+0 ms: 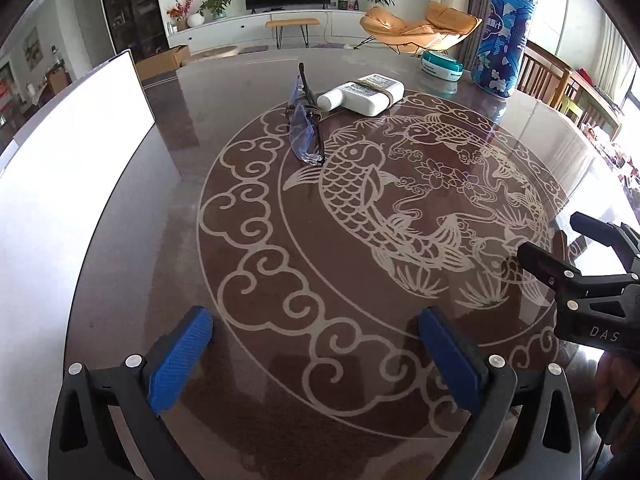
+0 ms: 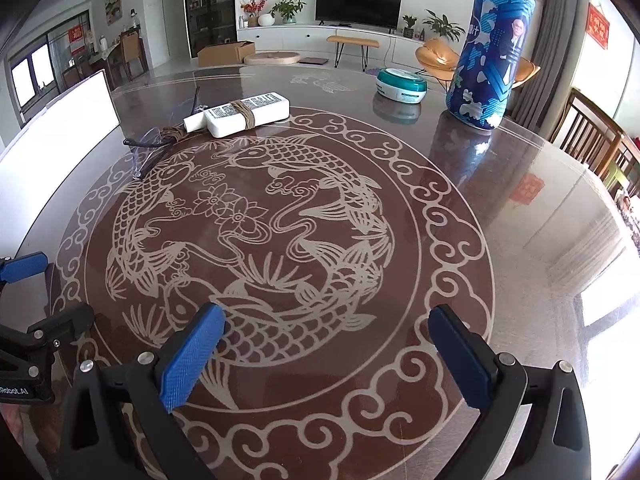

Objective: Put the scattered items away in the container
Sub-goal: 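Lower the left tool over the clear-framed eyeglasses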

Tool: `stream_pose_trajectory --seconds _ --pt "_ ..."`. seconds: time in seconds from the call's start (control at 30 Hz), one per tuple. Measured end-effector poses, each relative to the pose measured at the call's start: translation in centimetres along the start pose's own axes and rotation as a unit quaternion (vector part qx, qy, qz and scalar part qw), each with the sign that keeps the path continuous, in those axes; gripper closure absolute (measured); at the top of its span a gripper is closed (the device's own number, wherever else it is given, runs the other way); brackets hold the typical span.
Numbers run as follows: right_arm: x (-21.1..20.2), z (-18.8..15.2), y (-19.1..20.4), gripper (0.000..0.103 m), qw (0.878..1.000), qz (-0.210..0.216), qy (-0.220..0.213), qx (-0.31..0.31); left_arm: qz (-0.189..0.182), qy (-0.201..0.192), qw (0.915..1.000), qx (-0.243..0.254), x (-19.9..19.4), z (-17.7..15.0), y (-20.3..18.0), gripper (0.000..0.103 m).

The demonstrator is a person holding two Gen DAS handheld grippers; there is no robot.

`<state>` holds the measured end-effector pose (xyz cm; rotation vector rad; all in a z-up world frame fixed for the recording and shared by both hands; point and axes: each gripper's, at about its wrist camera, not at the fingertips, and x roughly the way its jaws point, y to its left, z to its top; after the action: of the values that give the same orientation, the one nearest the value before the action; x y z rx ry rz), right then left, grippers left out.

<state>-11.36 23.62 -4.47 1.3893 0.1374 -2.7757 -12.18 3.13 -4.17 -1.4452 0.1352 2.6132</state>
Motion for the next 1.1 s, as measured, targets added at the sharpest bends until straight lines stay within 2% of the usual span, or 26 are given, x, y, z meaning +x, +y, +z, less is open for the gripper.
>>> stream_pose_trajectory --seconds 0.2,0.57,1.1 --pt "0.0 0.0 0.1 0.001 1.0 0.007 0.0 0.003 0.004 -0.005 0.9999 -0.009 1.5 2.3 0.5 0.0" --pt "0.0 0.0 0.1 0.001 1.0 0.012 -0.001 0.003 -0.005 -0.012 0.9999 0.006 3.0 4.8 1.2 0.0" --pt "-0.1 0.0 0.1 0.001 1.0 0.011 -0.002 0.005 0.003 -0.019 0.9998 -0.004 7.2 11.2 2.6 0.0"
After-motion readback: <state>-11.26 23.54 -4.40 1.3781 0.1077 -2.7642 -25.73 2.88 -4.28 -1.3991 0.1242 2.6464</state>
